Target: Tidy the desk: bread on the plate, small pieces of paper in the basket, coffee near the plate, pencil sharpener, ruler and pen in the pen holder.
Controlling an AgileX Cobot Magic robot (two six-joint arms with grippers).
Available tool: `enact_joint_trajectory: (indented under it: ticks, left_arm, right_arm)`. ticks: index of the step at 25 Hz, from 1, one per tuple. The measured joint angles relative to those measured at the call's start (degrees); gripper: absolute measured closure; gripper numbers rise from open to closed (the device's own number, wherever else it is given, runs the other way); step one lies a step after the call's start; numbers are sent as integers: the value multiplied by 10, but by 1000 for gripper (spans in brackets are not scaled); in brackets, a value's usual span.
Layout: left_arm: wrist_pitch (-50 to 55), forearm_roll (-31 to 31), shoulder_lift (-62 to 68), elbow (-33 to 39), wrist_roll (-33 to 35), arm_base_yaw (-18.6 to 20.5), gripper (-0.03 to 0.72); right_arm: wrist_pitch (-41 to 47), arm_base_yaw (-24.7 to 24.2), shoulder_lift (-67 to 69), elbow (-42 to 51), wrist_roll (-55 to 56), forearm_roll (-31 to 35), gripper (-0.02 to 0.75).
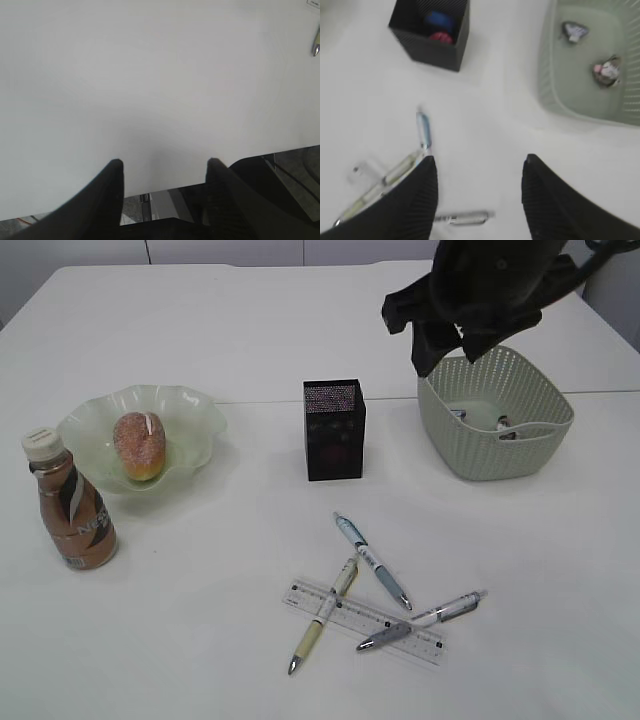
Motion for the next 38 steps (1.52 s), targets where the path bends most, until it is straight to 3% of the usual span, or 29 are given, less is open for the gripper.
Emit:
enact_joint_trajectory:
  ticks: [3,9,15,18,23,28,38]
  left_arm:
    - [0,-10,0,0,0,0,308]
    - [0,-24,0,0,0,0,308]
    - [0,-36,0,0,0,0,308]
    - [0,-38,0,0,0,0,308]
    - [0,-28,0,0,1,0,308]
    - [0,-23,0,0,1,0,308]
    - [0,-21,0,0,1,0,308]
  right_arm:
    - [61,7,-3,-31,-73,52,311]
    - [73,8,-5,-33,-231,123,311]
    - [74,8,-18,26,-307,151,302]
    - [74,10,-25,81,-336,174,244]
    - [74,53,-26,130,-380,180,153]
    - [62,99,0,131,-397,180,152]
    - [18,103,87,131,-398,155,152]
